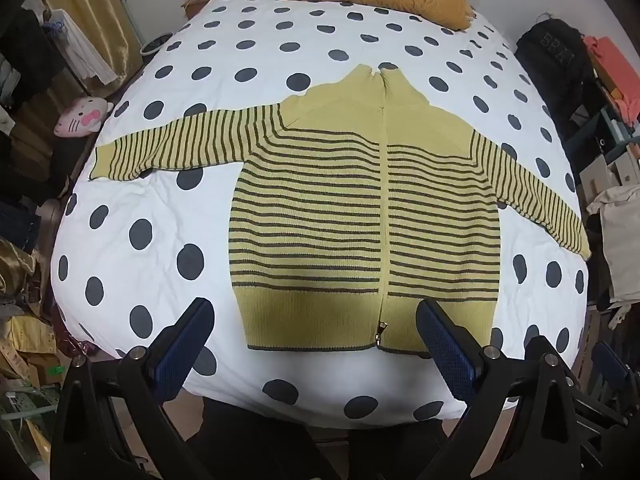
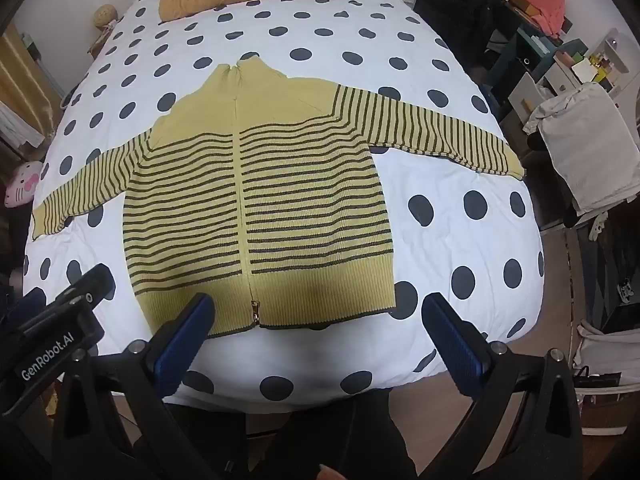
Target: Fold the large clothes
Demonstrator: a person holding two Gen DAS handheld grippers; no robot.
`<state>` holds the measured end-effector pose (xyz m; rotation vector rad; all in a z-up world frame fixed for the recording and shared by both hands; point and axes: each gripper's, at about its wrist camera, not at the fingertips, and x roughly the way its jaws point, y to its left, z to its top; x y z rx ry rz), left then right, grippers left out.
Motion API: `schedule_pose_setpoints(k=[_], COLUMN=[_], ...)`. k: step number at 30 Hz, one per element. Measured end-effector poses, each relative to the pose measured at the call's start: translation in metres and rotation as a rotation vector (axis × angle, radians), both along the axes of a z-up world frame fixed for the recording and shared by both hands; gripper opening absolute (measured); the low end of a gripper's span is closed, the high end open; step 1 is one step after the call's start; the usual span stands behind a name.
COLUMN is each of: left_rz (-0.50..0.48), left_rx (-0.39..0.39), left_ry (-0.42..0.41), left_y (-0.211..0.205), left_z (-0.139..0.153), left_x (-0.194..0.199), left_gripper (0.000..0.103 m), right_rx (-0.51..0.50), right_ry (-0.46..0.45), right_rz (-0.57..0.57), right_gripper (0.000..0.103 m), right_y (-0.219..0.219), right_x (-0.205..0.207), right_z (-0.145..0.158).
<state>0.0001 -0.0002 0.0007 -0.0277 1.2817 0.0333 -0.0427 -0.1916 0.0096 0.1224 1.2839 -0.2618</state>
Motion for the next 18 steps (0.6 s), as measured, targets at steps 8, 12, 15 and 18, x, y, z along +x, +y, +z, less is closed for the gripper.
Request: schedule_pose_setpoints(k=[8,12,15,18], left_rz=[0.001,0.004,0.008,0.009], left_rx=[-0.001,0.006,0.005,0.006], left_ry=[0.002,-0.013,-0.014,-0.013], left_y=[0.0025,0.0022,0.0040,0.0040], left_z=[-0.0022,0.0033,0.0030,0.0029], left_x=[0.0024,0.0008,0.0005,0.0001], left_gripper=[0.101,0.101,0.101,0.101], right_rx=[0.005,0.004,0.001,0.002], right_ry=[0.001,-0.002,-0.009,-0.012], right_rz=[-0.001,0.011,0.021,0.025], right_gripper=[0.103,0.103,0.103,0.103], right_y=[0.0013,0.0062,0.0070,0.0053], right_x=[0.0024,0.0070,0.0046,0.0039], right_z=[0.0000,0.0065,0.0012,0.0006])
